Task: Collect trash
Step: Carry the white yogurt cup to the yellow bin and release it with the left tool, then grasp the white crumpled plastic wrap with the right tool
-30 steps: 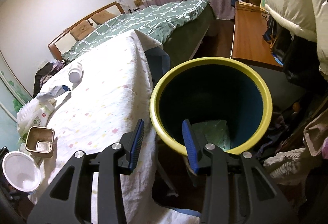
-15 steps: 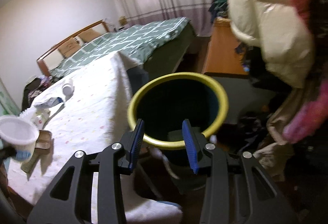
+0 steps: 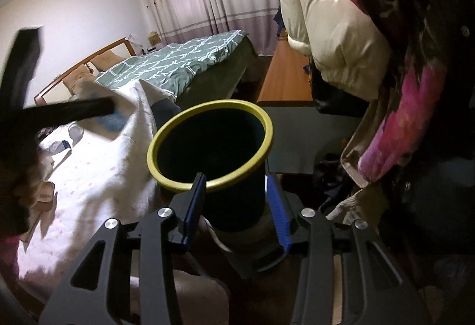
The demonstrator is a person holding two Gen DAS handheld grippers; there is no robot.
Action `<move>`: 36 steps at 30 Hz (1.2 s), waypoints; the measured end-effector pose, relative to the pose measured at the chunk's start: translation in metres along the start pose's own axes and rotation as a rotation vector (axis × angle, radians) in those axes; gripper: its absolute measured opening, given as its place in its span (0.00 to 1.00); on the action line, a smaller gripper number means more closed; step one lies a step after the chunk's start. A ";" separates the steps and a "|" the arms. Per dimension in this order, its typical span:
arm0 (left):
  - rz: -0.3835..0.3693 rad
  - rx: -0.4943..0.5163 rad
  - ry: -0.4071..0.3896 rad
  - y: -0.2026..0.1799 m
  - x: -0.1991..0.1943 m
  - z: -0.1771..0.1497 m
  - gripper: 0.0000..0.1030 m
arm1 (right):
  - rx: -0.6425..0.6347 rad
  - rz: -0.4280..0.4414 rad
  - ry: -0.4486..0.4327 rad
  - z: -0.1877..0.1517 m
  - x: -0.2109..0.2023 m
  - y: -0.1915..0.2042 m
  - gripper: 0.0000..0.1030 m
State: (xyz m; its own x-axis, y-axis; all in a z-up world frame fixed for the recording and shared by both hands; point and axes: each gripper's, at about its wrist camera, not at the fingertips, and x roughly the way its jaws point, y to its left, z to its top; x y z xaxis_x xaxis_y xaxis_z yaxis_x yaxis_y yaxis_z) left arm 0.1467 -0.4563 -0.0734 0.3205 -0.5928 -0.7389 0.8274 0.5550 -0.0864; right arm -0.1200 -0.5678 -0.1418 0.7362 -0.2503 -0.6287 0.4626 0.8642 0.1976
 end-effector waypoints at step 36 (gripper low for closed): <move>0.467 -0.372 -0.254 0.153 -0.271 -0.192 0.95 | -0.210 0.195 0.061 -0.004 0.020 0.143 0.47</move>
State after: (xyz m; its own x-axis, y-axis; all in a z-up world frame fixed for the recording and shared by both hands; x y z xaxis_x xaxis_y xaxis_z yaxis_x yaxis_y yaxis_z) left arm 0.0973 -0.0986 -0.0147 0.7451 -0.3343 -0.5771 0.3741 0.9258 -0.0532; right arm -0.0410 -0.4475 -0.1293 0.7669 -0.0494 -0.6398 0.1983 0.9665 0.1631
